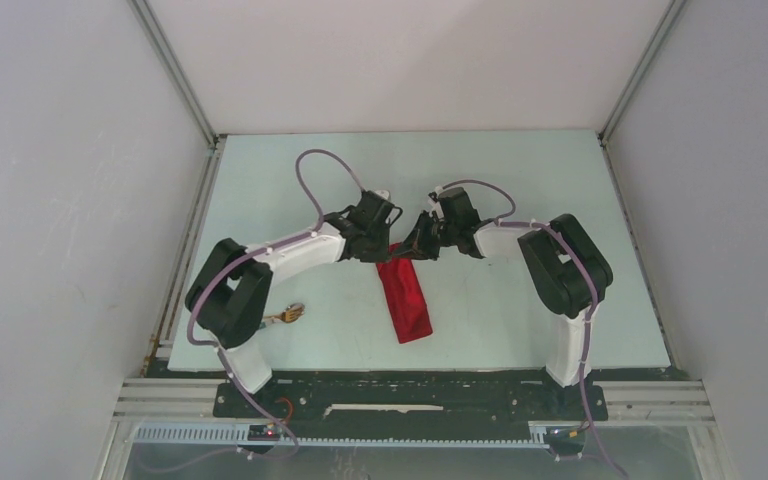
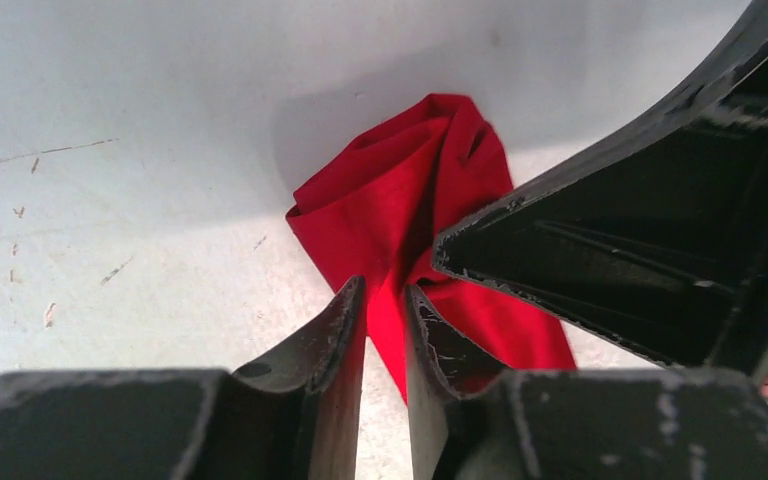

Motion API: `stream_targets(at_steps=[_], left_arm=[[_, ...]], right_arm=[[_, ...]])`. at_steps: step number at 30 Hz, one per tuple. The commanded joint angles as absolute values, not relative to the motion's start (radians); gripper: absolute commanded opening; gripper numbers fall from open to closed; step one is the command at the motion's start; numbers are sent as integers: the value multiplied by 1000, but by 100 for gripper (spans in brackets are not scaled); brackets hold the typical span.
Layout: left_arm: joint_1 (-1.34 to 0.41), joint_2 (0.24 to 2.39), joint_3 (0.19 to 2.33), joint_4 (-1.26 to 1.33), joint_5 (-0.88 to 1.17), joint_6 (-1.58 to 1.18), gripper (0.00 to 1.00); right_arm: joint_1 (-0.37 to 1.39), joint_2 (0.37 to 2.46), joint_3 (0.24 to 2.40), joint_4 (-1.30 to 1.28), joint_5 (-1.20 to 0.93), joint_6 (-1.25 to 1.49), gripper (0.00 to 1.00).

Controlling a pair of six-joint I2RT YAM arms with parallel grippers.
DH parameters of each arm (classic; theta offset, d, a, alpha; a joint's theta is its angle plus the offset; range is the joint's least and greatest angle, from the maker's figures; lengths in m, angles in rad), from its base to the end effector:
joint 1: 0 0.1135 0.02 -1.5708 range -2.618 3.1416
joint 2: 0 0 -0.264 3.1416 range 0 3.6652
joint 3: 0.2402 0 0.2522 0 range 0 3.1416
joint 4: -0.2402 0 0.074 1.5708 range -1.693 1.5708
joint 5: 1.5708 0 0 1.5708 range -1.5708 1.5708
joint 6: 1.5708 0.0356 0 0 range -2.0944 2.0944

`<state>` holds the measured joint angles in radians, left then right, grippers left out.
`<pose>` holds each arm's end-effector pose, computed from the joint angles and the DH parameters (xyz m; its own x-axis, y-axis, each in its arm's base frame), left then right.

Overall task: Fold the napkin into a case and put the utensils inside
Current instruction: Grasp the top corner of the smaller rectangle folded napkin from the folded napkin.

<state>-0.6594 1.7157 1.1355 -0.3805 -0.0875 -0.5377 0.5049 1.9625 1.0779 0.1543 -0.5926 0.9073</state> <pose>0.2853 -0.2172 0.2009 -0.8487 0.0123 -0.5288 0.1584 0.9597 -0.2319 0.3401 0.2107 0.1369 -0.9626 0.2147 -0.1653 -0.0114 0.5774 0.8164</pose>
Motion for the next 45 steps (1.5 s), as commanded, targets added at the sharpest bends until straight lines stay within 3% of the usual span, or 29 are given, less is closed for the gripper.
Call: stream_targets(at_steps=[1,12,26,31,34,45], left_arm=[[-702,1746,1211,-476,-201,-465,27],[-744,1833,1295,-553,-308,-462,32],[-752,1894,1358,-584,-348,-447,28],[-752,1872,1345,-562,-362,-439,15],[-751,1841,1322,-523,-334,-418,0],[-729,1770,1209,-421,-256,-402,0]], right_arm=[[510,1949,1072,176,-597,915,0],[512,1954,1071,181,-608,916,0],[516,1952,1071,186,-614,918,0],[524,1958,1071,211,-634,937,0],[536,1968,1072,235,-643,947,0],[541,2051,1039,408,-675,959,0]])
